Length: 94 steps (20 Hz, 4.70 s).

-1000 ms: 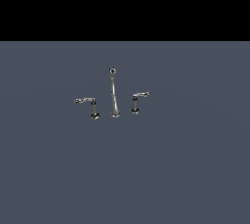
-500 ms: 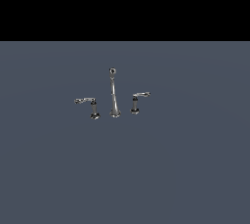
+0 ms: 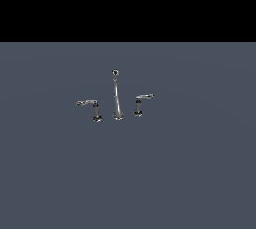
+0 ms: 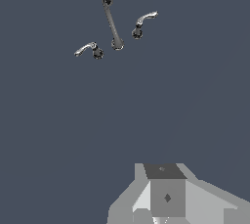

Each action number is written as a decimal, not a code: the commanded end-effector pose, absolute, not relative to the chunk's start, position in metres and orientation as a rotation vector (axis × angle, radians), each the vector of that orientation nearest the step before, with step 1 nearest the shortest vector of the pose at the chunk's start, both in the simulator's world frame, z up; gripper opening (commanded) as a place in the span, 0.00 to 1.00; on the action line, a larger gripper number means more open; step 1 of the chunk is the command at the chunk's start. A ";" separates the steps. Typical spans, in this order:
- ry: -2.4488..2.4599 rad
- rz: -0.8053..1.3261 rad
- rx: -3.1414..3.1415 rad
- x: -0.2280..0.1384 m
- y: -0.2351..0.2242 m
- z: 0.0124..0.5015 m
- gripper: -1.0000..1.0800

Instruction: Turn on the faucet by rotating a designated handle.

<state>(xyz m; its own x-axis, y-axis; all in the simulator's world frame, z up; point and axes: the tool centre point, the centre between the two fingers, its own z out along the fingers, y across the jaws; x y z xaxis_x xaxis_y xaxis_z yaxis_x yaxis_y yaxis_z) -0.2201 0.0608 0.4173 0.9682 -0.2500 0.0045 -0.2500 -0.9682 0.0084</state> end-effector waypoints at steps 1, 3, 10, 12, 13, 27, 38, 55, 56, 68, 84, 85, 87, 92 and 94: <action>-0.474 0.005 3.098 -0.213 0.072 0.402 0.00; -0.535 0.004 3.089 -0.206 0.081 0.390 0.00; -0.747 0.002 3.048 -0.180 0.109 0.348 0.00; -0.806 0.002 3.034 -0.172 0.116 0.336 0.00; -0.836 0.001 3.027 -0.168 0.120 0.330 0.00; -1.201 -0.003 2.910 -0.109 0.157 0.256 0.00; -1.440 -0.003 2.801 -0.064 0.173 0.206 0.00; -1.828 0.003 2.553 0.020 0.177 0.118 0.00; -1.847 0.003 2.539 0.024 0.177 0.113 0.00; -1.973 0.002 2.443 0.054 0.172 0.086 0.00; -1.976 0.001 2.442 0.023 0.179 0.085 0.00; -1.976 0.001 2.442 0.020 0.180 0.085 0.00; -1.977 0.000 2.442 0.013 0.181 0.085 0.00; -1.979 0.003 2.448 0.010 0.180 0.085 0.00; -1.979 0.002 2.447 0.005 0.177 0.085 0.00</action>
